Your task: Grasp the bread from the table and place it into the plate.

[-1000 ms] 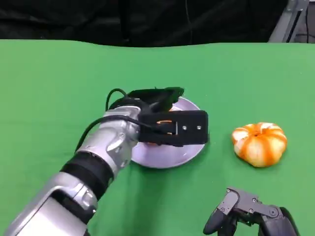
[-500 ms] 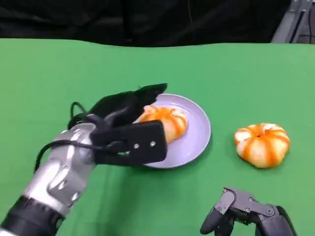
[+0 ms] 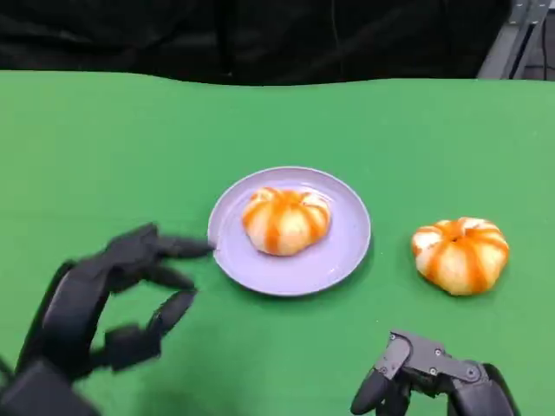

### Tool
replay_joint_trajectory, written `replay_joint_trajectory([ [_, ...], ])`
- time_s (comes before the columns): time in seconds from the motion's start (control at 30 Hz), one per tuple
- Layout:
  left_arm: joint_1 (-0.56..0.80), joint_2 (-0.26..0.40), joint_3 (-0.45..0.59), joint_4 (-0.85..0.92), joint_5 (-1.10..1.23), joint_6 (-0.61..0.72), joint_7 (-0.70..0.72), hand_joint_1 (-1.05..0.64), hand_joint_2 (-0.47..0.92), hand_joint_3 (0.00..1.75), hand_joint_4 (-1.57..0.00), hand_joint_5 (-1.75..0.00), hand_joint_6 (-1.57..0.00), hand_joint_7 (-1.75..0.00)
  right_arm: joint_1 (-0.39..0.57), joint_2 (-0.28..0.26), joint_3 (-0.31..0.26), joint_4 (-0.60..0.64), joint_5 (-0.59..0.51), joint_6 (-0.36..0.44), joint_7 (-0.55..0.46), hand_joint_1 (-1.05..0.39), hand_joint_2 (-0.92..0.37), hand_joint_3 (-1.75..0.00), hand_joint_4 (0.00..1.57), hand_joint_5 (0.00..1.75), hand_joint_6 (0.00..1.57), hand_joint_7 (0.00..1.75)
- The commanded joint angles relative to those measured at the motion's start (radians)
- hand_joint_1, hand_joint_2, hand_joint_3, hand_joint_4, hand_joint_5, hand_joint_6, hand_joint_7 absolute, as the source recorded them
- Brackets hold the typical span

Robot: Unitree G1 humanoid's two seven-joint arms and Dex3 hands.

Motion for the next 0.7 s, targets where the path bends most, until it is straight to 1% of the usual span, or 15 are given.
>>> replay_joint_trajectory([
  [0.03, 0.109, -0.043, 0.005, -0.111, -0.048, 0.052, 0.024, -0.02, 0.29, 1.56, -0.92, -1.51, -0.84, -1.36, 0.008, -0.014, -0.019, -0.018, 0.029, -0.01, 0.012, -0.04, -0.2, -1.59, 0.8, 1.75, 0.81, 1.43],
  [0.07, 0.128, -0.058, 0.002, -0.133, -0.055, 0.074, 0.031, 0.0, 0.29, 1.56, -0.94, -1.56, -0.86, -1.41, 0.009, -0.016, -0.025, -0.021, 0.035, -0.008, 0.015, -0.04, -0.2, -1.58, 0.79, 1.74, 0.81, 1.42],
  [0.13, 0.159, -0.089, -0.009, -0.162, -0.05, 0.106, 0.048, 0.01, 0.29, 1.57, -0.95, -1.59, -0.86, -1.44, 0.009, -0.022, -0.038, -0.023, 0.05, -0.011, 0.022, -0.04, -0.2, -1.58, 0.78, 1.74, 0.81, 1.42],
  [0.17, 0.17, -0.103, -0.018, -0.171, -0.042, 0.117, 0.056, 0.01, 0.29, 1.6, -0.93, -1.67, -0.85, -1.5, 0.008, -0.026, -0.046, -0.023, 0.058, -0.014, 0.027, -0.04, -0.2, -1.58, 0.78, 1.73, 0.81, 1.41],
  [0.23, 0.183, -0.126, -0.031, -0.163, -0.023, 0.107, 0.074, 0.01, 0.29, 1.65, -0.93, -1.73, -0.84, -1.57, 0.006, -0.034, -0.06, -0.017, 0.064, -0.029, 0.03, -0.03, -0.19, -1.58, 0.78, 1.73, 0.82, 1.41],
  [0.3, 0.184, -0.135, -0.036, -0.15, -0.007, 0.089, 0.083, -0.01, 0.27, 1.66, -0.95, -1.74, -0.84, -1.62, 0.007, -0.036, -0.067, -0.014, 0.062, -0.038, 0.031, -0.03, -0.2, -1.57, 0.79, 1.72, 0.82, 1.4],
  [0.5, 0.178, -0.142, -0.04, -0.135, -0.007, 0.064, 0.083, -0.03, 0.25, 1.66, -0.96, -1.75, -0.85, -1.66, 0.013, -0.041, -0.082, -0.013, 0.091, -0.058, 0.041, -0.03, -0.19, -1.57, 0.78, 1.7, 0.83, 1.39],
  [0.67, 0.178, -0.133, -0.042, -0.127, -0.015, 0.052, 0.073, -0.06, 0.23, 1.67, -0.98, -1.75, -0.87, -1.62, 0.021, -0.04, -0.085, -0.017, 0.083, -0.051, 0.045, -0.05, -0.2, -1.56, 0.77, 1.72, 0.82, 1.39],
  [0.7, 0.176, -0.125, -0.04, -0.116, -0.011, 0.032, 0.069, -0.06, 0.21, 1.67, -0.97, -1.75, -0.87, -1.62, 0.024, -0.037, -0.082, -0.016, 0.082, -0.053, 0.044, -0.05, -0.2, -1.56, 0.77, 1.72, 0.82, 1.39],
])
